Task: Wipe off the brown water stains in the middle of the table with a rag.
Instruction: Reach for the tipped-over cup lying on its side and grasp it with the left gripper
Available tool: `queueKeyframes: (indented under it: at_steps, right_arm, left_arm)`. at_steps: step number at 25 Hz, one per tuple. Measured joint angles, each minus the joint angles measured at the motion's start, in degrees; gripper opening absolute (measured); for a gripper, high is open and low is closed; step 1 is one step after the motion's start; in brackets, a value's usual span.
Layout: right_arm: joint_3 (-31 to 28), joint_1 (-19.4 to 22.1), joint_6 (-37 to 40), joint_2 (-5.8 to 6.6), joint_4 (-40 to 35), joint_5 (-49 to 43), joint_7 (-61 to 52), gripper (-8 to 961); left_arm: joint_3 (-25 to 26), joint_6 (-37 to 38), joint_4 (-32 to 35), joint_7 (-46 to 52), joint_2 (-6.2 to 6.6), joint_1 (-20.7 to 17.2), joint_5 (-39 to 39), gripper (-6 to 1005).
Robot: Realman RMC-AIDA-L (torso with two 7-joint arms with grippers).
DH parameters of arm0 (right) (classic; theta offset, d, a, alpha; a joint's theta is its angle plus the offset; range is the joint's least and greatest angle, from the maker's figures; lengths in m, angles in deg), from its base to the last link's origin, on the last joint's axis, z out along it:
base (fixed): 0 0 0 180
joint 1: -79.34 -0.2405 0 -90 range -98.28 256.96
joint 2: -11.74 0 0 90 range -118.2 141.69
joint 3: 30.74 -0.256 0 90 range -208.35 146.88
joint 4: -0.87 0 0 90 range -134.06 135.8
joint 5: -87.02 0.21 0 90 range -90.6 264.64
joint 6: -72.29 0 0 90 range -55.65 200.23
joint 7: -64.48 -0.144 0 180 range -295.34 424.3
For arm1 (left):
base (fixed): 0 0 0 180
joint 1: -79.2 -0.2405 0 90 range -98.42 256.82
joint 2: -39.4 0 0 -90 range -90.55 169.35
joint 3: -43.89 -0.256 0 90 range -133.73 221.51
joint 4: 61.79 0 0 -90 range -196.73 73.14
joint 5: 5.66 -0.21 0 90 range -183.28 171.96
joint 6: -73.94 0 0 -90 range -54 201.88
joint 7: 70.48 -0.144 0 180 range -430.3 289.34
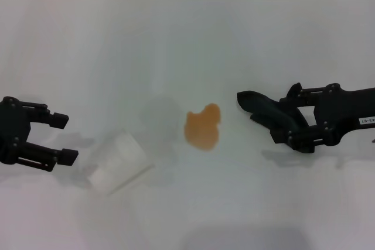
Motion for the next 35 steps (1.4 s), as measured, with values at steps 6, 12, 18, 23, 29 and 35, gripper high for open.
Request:
queueKeyframes:
  at_steps: [6, 12, 18, 23, 29, 35]
  right_arm:
    - [-0.07, 0.13, 0.10, -0.06, 0.05, -0.04, -0.11, 780]
    - [-0.07, 0.21, 0.10, -0.15, 0.08, 0.02, -0.13, 779]
    - [0.26, -0.13, -0.18, -0.18, 1.05, 0.20, -0.14, 779]
    - [0.42, -0.22, -0.24, -0.26, 1.84, 0.48, -0.14, 779]
    - [0.63, -0.58, -0.35, -0.32, 3.03, 1.02, -0.13, 778]
    - [0.77, -1.01, -0.91, -0.35, 3.77, 1.37, -0.11, 778]
  left_arm:
    - [0.00, -0.01, -0.02, 0.00, -0.17, 0.02, 0.00, 861]
    - [0.05, -0.22, -0.37, 0.23, -0.24, 0.02, 0.00, 861]
    - [0.07, -0.16, -0.44, 1.29, -0.23, 1.11, -2.21, 861]
    - [0.39, -0.09, -0.86, 2.54, 0.21, 3.02, -3.83, 861]
    - [0.39, 0.55, -2.33, 6.54, 0.65, 8.13, -12.33, 861]
    - [0.31, 0.85, -5.59, 9.18, 1.21, 12.79, -16.21, 861]
